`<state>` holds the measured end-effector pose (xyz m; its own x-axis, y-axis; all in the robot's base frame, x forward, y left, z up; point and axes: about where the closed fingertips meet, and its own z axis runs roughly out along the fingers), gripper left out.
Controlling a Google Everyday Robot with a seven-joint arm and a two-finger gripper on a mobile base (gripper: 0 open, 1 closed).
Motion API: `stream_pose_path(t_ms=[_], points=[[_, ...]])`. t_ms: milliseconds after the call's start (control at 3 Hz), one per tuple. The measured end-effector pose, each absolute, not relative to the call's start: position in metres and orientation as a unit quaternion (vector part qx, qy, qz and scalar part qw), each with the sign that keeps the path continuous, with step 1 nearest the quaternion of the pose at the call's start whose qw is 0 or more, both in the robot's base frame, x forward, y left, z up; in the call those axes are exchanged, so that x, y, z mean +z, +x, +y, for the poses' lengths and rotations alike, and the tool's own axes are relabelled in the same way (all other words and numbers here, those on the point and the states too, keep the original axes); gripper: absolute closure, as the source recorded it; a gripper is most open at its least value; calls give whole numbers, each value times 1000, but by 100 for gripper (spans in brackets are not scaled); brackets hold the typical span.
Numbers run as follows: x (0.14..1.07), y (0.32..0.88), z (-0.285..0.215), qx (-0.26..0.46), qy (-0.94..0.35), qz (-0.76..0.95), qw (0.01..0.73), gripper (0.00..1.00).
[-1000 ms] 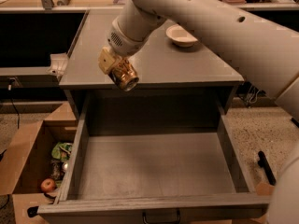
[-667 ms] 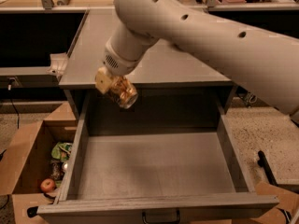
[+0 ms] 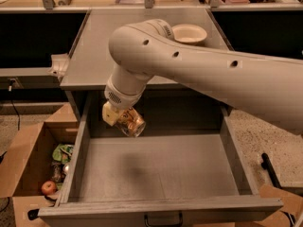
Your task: Place orange can into top drawer
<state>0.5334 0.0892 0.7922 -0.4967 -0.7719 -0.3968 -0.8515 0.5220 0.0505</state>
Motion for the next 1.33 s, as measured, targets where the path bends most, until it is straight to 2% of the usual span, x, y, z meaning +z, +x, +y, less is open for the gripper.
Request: stream_pose_path(t_ms=[667,1333], points=[[760,522,86,92,-488,853,157,100],[669,523,60,84,-461,872,138,100]])
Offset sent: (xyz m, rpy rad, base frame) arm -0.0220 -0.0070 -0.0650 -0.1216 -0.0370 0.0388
